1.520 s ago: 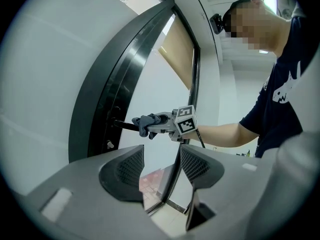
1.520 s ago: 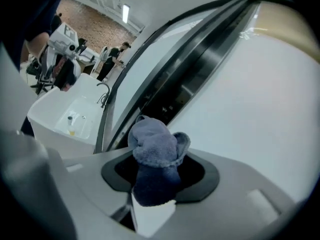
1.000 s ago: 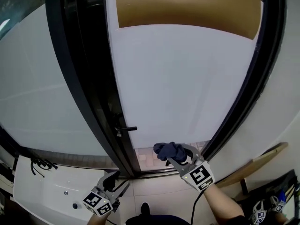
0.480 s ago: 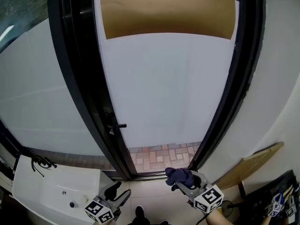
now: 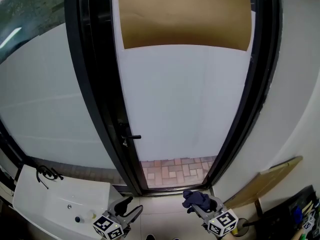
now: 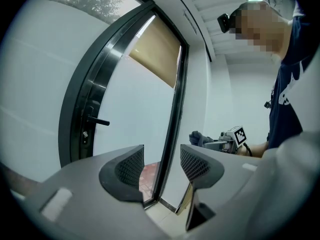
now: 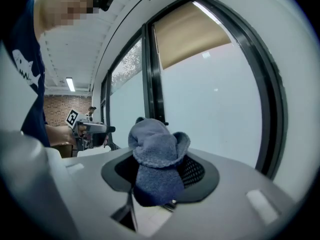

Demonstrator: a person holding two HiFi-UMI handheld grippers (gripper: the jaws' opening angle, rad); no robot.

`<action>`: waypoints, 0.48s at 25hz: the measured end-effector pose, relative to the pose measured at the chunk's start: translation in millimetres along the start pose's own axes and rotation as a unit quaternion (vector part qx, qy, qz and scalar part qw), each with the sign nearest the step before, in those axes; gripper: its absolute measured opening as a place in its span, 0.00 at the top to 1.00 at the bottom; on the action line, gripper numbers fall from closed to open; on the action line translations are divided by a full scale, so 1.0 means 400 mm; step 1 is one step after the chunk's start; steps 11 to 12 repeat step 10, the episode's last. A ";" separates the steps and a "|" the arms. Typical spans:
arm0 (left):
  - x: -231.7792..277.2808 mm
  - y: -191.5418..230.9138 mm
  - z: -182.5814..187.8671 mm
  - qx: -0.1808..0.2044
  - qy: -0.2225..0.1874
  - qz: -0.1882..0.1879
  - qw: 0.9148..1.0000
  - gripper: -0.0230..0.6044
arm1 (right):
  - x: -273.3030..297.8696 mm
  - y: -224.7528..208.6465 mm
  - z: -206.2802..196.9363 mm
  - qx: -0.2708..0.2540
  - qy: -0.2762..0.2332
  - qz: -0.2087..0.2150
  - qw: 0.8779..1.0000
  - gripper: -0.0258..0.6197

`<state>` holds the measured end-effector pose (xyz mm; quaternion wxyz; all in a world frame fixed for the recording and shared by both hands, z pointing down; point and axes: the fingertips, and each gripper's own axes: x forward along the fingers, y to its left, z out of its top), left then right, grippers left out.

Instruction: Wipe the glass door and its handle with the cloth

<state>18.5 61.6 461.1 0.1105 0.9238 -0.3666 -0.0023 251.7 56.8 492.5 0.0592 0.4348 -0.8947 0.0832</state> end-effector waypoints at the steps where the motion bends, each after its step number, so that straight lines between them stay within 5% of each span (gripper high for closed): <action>1: -0.005 0.006 -0.001 0.002 0.003 0.000 1.000 0.61 | 0.006 0.006 -0.002 -0.006 0.001 -0.004 1.000 0.67; 12: -0.017 0.027 -0.012 0.010 0.014 -0.016 1.000 0.61 | 0.040 0.048 0.016 -0.018 -0.003 0.005 1.000 0.67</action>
